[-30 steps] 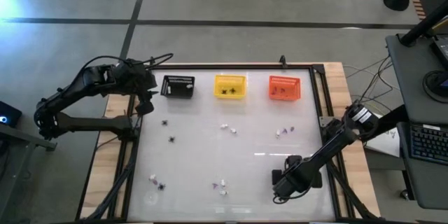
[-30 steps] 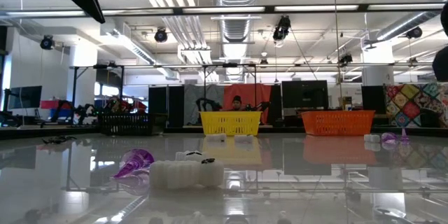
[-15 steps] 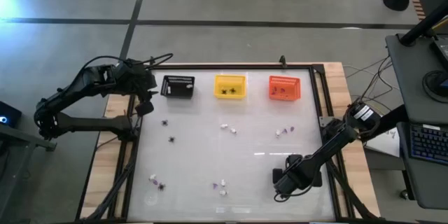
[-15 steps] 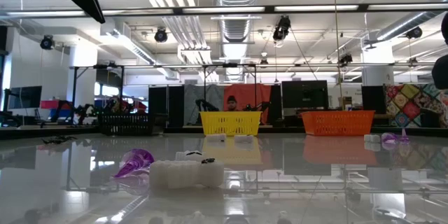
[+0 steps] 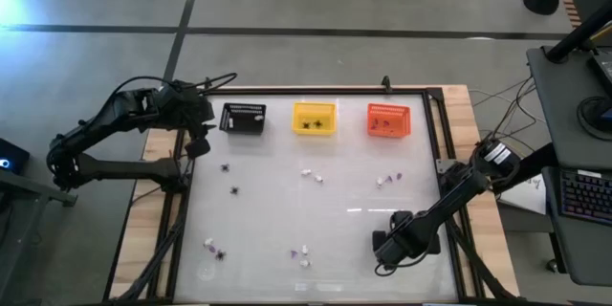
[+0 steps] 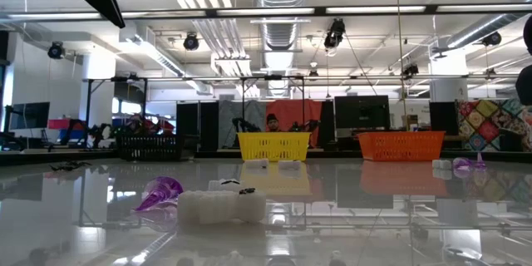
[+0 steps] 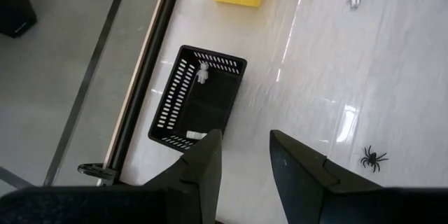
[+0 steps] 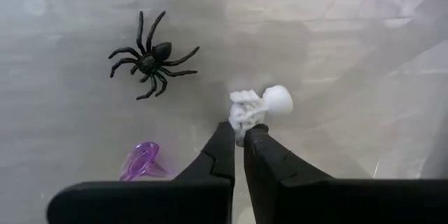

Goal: Sort Halloween decoration
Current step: Put the white skeleton toy into the black basket

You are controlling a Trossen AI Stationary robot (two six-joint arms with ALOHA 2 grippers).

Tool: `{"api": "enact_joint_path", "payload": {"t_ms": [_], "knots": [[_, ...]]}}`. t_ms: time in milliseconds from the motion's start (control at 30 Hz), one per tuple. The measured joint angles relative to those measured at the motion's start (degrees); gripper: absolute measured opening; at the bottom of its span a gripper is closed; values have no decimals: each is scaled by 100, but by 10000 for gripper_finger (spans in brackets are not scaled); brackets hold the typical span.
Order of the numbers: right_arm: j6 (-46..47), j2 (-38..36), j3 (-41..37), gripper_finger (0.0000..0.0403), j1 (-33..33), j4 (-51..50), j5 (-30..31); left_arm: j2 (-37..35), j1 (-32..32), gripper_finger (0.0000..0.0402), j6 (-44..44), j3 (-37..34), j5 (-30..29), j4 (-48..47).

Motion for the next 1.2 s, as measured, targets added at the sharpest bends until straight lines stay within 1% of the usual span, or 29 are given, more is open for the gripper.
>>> {"api": "enact_joint_path", "payload": {"t_ms": [167, 500, 667, 800, 900, 1000, 1200], "knots": [[0, -49, 231, 9, 4, -206, 14, -14, 0, 105, 0, 0, -1, 2], [0, -143, 1367, 9, 15, -1674, 72, -289, 0, 105, 96, 2, -1, 71], [-91, -226, 1820, 9, -56, -1931, 750, -334, 0, 105, 107, 2, 0, 90], [-385, -234, 2086, 9, -257, -1981, 1642, -355, 0, 105, 131, 2, 1, 105], [-725, -235, 2192, 9, -448, -1994, 2070, -358, 0, 105, 129, 2, 1, 109], [-1148, -237, 2266, 9, -686, -1970, 2269, -356, 0, 105, 104, 2, 1, 109], [-2269, -239, 2395, 9, -1332, -1955, 2391, -358, 0, 105, -9, 2, 5, 114]]}}
